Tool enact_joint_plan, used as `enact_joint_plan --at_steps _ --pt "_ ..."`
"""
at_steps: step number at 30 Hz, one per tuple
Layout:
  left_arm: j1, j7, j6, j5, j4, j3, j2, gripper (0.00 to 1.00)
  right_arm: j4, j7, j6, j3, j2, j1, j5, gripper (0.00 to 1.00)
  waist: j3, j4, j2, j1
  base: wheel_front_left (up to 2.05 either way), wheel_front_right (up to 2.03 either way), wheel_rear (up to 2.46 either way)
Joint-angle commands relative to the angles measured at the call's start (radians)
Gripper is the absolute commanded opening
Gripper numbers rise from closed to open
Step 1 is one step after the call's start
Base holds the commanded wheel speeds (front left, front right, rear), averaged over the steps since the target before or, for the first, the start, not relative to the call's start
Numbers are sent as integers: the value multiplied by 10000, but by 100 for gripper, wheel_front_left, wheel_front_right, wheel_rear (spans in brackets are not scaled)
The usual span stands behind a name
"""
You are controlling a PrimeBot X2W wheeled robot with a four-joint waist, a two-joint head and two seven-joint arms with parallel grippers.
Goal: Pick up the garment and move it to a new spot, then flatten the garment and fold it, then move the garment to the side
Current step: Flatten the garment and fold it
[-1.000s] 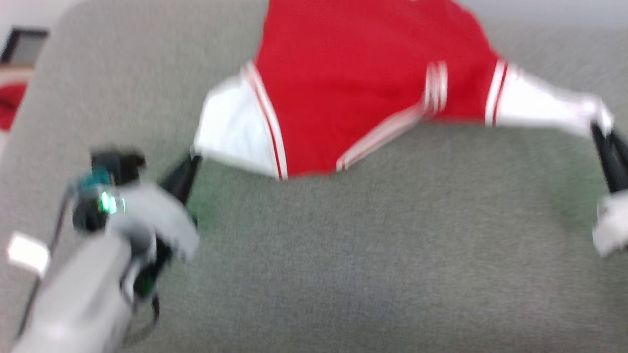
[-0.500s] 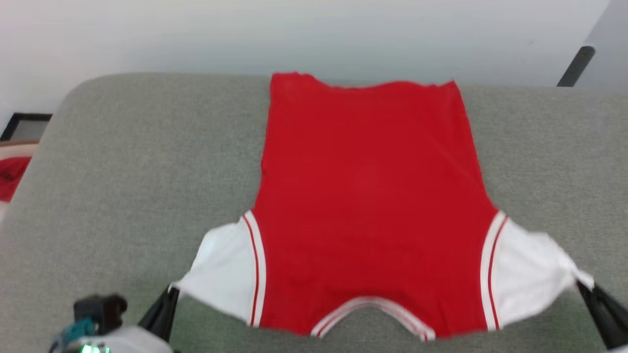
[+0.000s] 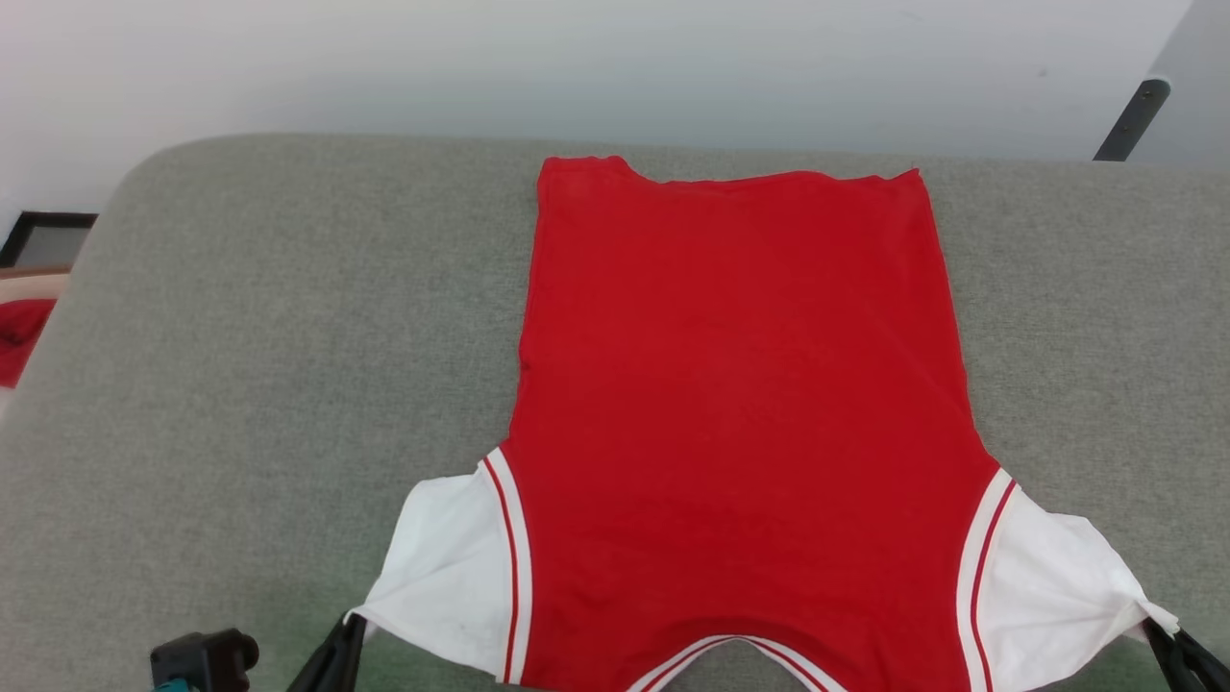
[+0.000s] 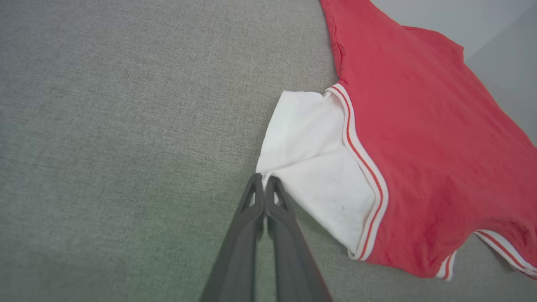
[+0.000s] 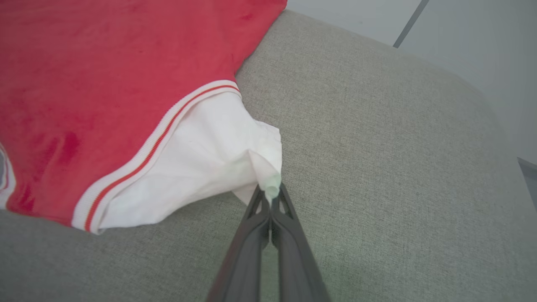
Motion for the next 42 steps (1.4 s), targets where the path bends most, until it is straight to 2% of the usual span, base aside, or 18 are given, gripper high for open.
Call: enact_joint_plan --at_steps 1,4,5,6,7,16,21,25,28,34,42 --pt "62 -26 16 -5 -30 -1 -32 0 -83 90 -10 -33 55 55 -24 0 38 22 -1 0 0 0 0" --pt "-80 -46 -28 50 -1 -47 -110 0 -140 410 -10 74 21 -29 47 0 109 59 -1 0 0 0 0" --pt "-142 -63 -52 72 9 -62 -157 0 -194 534 -10 153 -31 -35 63 16 138 81 -1 0 0 0 0" --pt "-206 -81 -59 110 12 -66 -196 0 -240 643 -10 154 -31 -39 117 52 174 107 -1 0 0 0 0" --pt "-263 -127 -85 137 26 -68 -244 0 -276 788 -10 138 -26 -34 138 100 210 131 -1 0 0 0 0" --pt "-648 -294 -269 370 284 -261 -666 0 -1591 2474 -10 -152 -8 -88 749 100 610 414 -1 0 0 0 0" --pt "-955 -333 -433 517 437 -459 -958 0 -2383 3575 -10 -312 -439 -1480 1146 100 908 661 -1 0 0 0 0" --pt "-1289 -360 -602 677 600 -614 -1185 0 -2039 4012 -10 -160 -957 -3301 1393 100 1163 946 -1 0 0 0 0" --pt "-1604 -341 -756 799 740 -729 -1355 0 -1313 4251 -10 135 -1312 -4844 1647 100 1388 1219 -1 0 0 0 0" --pt "-2363 -300 -1155 1037 1068 -1081 -1853 0 960 4548 -10 1052 -1951 -7787 2074 100 1943 1964 -1 0 0 0 0" --pt "-3251 -350 -1778 1261 1659 -1528 -2594 0 4026 5397 -10 2217 -2496 -10739 2347 100 2816 3032 -1 0 0 0 0"
